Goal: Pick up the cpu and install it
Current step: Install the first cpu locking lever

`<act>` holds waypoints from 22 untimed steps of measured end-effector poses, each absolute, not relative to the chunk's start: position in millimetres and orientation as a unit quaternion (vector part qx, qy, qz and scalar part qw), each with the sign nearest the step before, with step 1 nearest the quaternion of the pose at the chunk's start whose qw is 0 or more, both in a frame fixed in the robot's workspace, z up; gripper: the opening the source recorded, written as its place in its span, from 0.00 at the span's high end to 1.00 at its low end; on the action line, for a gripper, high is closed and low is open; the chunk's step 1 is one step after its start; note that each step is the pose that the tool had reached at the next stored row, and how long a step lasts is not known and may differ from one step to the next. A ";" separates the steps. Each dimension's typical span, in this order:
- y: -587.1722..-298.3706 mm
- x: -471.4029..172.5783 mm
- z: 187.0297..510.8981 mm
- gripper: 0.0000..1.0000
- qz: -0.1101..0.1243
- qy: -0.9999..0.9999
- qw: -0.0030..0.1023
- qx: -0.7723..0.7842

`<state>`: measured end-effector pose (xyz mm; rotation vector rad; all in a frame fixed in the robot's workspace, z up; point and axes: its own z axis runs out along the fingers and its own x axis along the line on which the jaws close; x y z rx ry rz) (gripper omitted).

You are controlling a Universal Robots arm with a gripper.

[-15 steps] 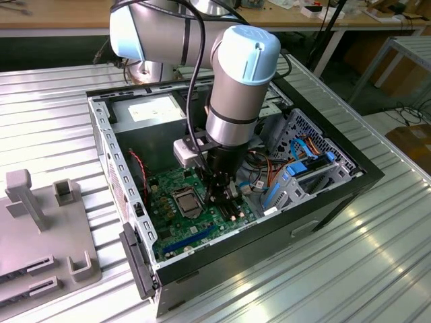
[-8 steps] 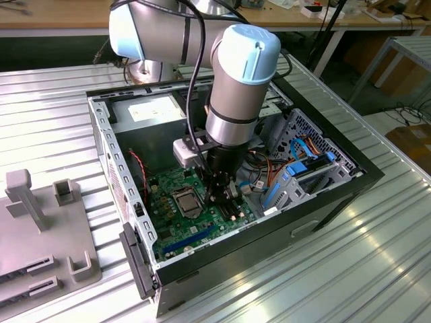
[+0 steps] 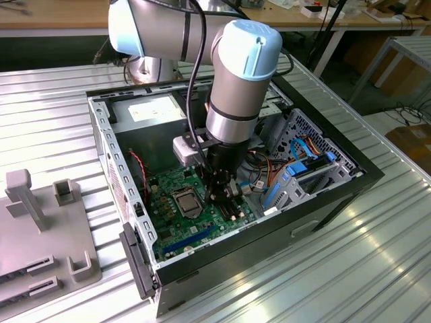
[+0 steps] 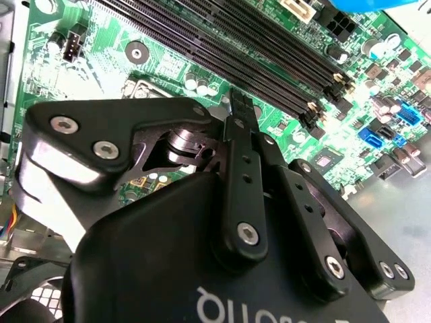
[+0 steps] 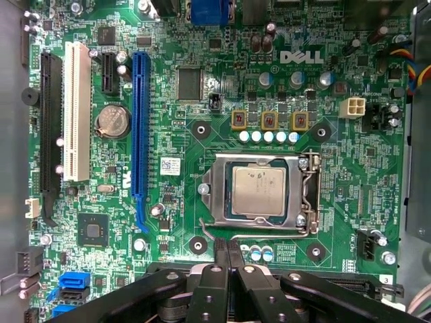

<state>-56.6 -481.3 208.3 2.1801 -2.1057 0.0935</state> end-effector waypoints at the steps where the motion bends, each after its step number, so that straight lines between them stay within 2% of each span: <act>1: -481.3 -56.7 208.9 0.89 0.031 -0.693 0.055 0.718; 22: -476.8 -66.5 214.7 0.89 0.031 -0.693 0.055 0.718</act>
